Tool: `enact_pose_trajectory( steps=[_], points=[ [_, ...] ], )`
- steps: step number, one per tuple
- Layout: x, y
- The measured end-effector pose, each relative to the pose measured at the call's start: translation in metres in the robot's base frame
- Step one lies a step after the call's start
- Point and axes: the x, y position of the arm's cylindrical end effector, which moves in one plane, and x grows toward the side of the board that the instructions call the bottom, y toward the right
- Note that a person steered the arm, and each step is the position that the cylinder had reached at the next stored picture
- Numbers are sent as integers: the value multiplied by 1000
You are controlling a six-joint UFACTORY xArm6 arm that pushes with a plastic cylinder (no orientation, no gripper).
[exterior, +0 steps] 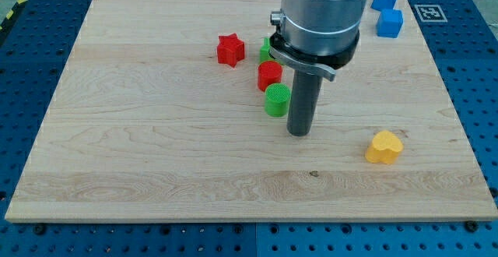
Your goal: Push the yellow heart to the center
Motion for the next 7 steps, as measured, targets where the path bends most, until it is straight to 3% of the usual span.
enact_pose_trajectory(
  steps=[1,3,4,7],
  points=[
    [-4,24],
    [-10,133],
    [13,160],
    [37,130]
  ],
)
